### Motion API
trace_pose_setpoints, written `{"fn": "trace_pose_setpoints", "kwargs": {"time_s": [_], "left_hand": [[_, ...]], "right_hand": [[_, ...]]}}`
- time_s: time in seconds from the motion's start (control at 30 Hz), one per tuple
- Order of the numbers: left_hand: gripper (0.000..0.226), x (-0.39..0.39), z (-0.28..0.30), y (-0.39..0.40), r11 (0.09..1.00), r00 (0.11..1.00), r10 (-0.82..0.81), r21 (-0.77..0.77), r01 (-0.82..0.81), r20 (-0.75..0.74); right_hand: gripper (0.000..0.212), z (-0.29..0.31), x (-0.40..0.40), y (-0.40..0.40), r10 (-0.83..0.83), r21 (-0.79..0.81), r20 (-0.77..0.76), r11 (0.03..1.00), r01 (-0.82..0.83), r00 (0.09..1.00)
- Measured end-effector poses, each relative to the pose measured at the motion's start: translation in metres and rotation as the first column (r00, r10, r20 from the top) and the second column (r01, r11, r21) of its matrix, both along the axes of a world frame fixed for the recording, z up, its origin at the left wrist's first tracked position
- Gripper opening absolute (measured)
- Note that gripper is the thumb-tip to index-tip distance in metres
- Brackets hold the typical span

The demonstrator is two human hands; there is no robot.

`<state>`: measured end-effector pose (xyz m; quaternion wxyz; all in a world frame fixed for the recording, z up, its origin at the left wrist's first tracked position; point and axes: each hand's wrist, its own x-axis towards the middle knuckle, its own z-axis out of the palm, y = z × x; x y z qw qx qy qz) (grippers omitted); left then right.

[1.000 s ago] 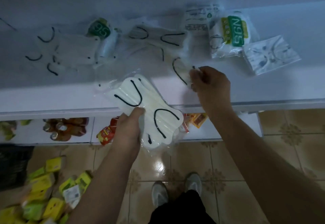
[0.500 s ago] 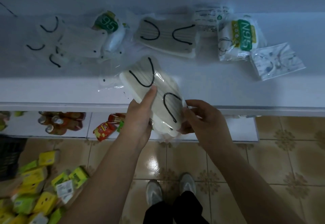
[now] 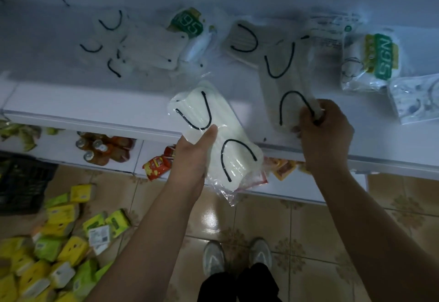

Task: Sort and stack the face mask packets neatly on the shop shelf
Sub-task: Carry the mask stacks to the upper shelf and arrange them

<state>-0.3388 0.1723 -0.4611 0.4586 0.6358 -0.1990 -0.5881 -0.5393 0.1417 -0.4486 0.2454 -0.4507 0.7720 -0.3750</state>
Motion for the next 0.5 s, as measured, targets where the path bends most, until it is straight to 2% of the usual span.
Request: {"fn": "trace_pose_setpoints", "kwargs": {"time_s": [0.07,0.13,0.17,0.23,0.3,0.33,0.37,0.4,0.5], "left_hand": [[0.031,0.013,0.0,0.004,0.997,0.997,0.075,0.018,-0.074,-0.031],[0.03,0.026,0.0,0.009,0.985,0.983,0.171,0.032,-0.169,-0.062],[0.029,0.033,0.001,0.011,0.978,0.976,0.207,0.029,-0.205,-0.063],[0.022,0.046,0.003,0.015,0.957,0.956,0.291,0.027,-0.29,-0.041],[0.016,0.061,0.003,0.02,0.919,0.919,0.394,0.029,-0.394,0.006],[0.021,0.068,0.004,0.023,0.901,0.901,0.433,0.026,-0.433,0.02],[0.031,0.075,0.004,0.026,0.894,0.894,0.446,0.019,-0.447,0.034],[0.039,0.081,0.002,0.03,0.89,0.889,0.454,0.011,-0.455,0.051],[0.023,0.096,0.001,0.038,0.895,0.893,0.445,-0.012,-0.445,0.065]], "right_hand": [[0.038,-0.004,0.001,-0.009,-0.02,-0.012,-0.229,1.0,0.018,0.973],[0.054,-0.003,0.014,-0.012,-0.037,-0.075,-0.453,0.997,0.003,0.891],[0.052,-0.001,0.028,-0.015,0.009,-0.129,-0.489,0.988,-0.083,0.872],[0.047,-0.002,0.066,-0.025,0.279,-0.158,-0.486,0.904,-0.397,0.828],[0.056,-0.013,0.105,-0.043,0.569,-0.007,-0.49,0.755,-0.656,0.66],[0.061,-0.019,0.12,-0.05,0.652,0.064,-0.479,0.694,-0.717,0.588],[0.061,-0.025,0.131,-0.057,0.688,0.096,-0.468,0.663,-0.742,0.555],[0.053,-0.031,0.139,-0.061,0.684,0.073,-0.467,0.661,-0.747,0.56],[0.023,-0.034,0.144,-0.066,0.566,-0.022,-0.549,0.725,-0.689,0.614]]}}
